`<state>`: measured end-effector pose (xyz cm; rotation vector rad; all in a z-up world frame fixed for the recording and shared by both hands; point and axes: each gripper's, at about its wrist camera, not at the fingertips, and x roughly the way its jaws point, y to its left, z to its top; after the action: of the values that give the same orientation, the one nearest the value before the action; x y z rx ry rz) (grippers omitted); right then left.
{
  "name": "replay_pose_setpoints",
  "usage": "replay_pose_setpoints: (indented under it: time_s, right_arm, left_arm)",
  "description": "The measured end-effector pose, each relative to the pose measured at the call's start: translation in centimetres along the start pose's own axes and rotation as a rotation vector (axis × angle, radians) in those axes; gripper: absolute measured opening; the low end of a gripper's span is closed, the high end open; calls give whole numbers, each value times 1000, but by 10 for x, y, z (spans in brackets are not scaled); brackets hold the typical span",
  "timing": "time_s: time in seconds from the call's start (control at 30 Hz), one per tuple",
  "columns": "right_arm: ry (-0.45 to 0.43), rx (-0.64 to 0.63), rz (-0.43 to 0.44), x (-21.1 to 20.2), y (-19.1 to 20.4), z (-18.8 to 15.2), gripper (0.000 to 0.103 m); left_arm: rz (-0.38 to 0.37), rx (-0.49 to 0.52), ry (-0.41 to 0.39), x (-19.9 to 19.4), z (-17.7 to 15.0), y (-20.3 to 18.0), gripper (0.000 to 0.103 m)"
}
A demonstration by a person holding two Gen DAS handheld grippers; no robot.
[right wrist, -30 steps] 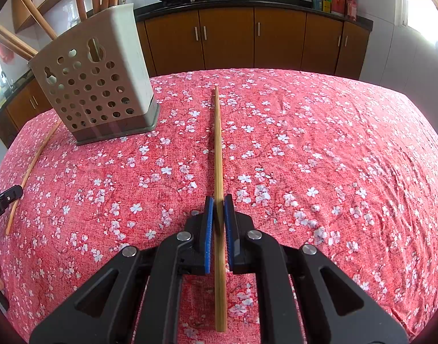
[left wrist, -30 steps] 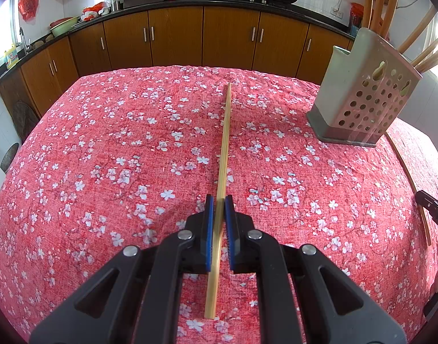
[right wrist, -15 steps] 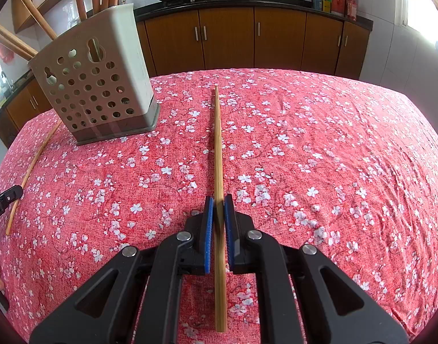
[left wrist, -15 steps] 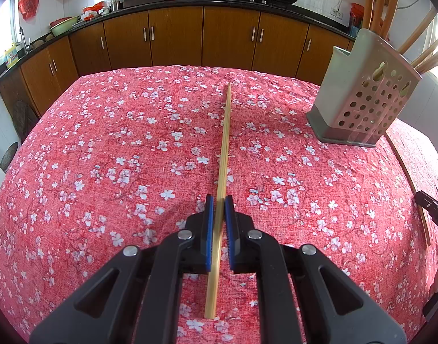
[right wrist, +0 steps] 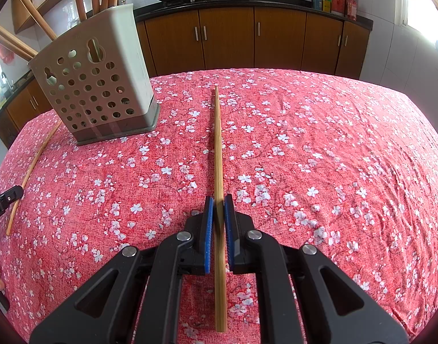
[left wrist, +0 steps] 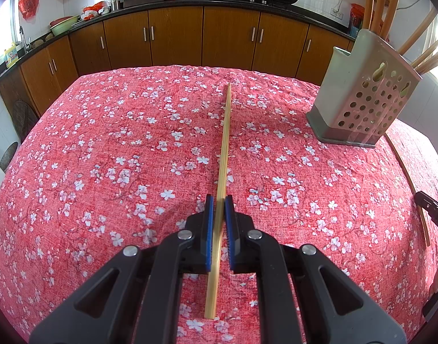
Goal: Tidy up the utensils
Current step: 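Hold the last chopsticks with both tools and lift them off the cloth, then carry both chopsticks into the utensil holder and open both tools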
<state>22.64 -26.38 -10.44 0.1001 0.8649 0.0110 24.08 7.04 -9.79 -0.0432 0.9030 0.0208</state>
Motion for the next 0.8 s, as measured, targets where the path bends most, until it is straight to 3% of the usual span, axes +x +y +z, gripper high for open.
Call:
replay_pose_setpoints:
  time_s: [0.53,0.8]
  right_arm:
    - [-3,13,33,-12,-7,-9,8]
    - [-148,12,31,-62,-12,9,8]
  left_arm:
    - [39,85,10,-13,-15,-13,8]
    - [-9,74,-134,-69,5,-15,8]
